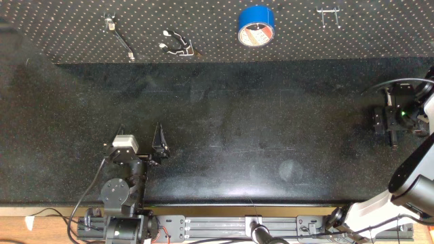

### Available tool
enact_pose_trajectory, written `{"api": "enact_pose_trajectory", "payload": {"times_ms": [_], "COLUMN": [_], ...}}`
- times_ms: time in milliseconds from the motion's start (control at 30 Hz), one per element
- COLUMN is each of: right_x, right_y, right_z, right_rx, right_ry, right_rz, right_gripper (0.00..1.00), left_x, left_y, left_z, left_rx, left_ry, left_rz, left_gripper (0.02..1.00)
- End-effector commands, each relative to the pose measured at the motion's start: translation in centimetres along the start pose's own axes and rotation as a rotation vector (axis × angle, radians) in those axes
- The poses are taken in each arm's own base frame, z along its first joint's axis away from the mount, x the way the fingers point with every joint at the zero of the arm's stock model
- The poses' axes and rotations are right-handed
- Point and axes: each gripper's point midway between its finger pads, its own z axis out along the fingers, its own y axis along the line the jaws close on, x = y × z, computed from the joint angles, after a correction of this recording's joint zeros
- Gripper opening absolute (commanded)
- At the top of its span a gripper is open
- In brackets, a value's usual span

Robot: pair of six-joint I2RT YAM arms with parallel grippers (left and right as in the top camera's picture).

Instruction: Place Tools Onto Pegboard

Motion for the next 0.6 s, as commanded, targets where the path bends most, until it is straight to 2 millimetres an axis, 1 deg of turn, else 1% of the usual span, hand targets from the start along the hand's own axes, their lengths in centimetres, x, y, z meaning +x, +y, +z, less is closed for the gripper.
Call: {"api": "enact_pose_trajectory", "payload": {"times_ms": [33,100,133,167,233,267,300,333,367,400,433,500,533,567,600], "right_x": [0.2,0.3,0.3,0.3,0.3,0.4,0.5,0.5,0.5,0.5,0.5,0.2,-0.5,-1.6,-3.4], "right_y": [0.3,0.4,0.4,0.4,0.4,0.5,0.5,0.5,0.5,0.5,0.5,0.3,0.8,1.2,1.8], "right_z": [0.8,1.1,1.1,1.2,1.2,1.2,1.2,1.2,1.2,1.2,1.2,1.1,0.5,-0.9,-3.6], "right_rx": [-0.029,-0.036,-0.036,-0.036,-0.036,-0.039,-0.04,-0.04,-0.04,-0.04,-0.04,-0.033,-0.058,-0.071,-0.09], "right_ry": [0.012,0.022,0.023,0.023,0.023,0.028,0.03,0.03,0.03,0.03,0.029,0.018,-0.027,-0.102,-0.233], "right_rz": [-0.01,-0.01,-0.01,-0.01,-0.01,-0.009,-0.01,-0.01,-0.01,-0.01,-0.01,-0.01,-0.01,-0.013,-0.024], "right_gripper": [0.976,0.976,1.0,0.871,0.568,0.389,0.288,0.222,0.185,0.108,0.086,0.077,0.075,0.075,0.075], "left_x": [0.1,0.1,0.1,0.1,0.1,0.1,0.1,0.1,0.1,0.1,0.1,0.1,0.1,0.1,0.1], "left_y": [-0.2,-0.2,-0.2,-0.2,-0.2,-0.2,-0.2,-0.2,-0.2,-0.2,-0.2,-0.2,-0.2,-0.2,-0.2], "left_z": [0.0,0.0,0.0,0.0,0.0,0.0,0.0,0.0,0.0,0.0,0.0,0.0,0.0,0.0,0.0], "left_rx": [0.012,0.012,0.012,0.012,0.012,0.012,0.012,0.012,0.012,0.012,0.012,0.012,0.012,0.012,0.012], "left_ry": [0.003,0.003,0.003,0.003,0.003,0.003,0.003,0.003,0.003,0.003,0.003,0.003,0.003,0.003,0.003], "left_rz": [0.013,0.013,0.013,0.013,0.013,0.013,0.013,0.013,0.013,0.013,0.013,0.013,0.013,0.013,0.013], "left_gripper": [0.996,0.996,0.996,0.996,0.996,0.996,0.996,0.996,0.996,0.996,0.996,0.996,0.996,0.996,0.996]}}
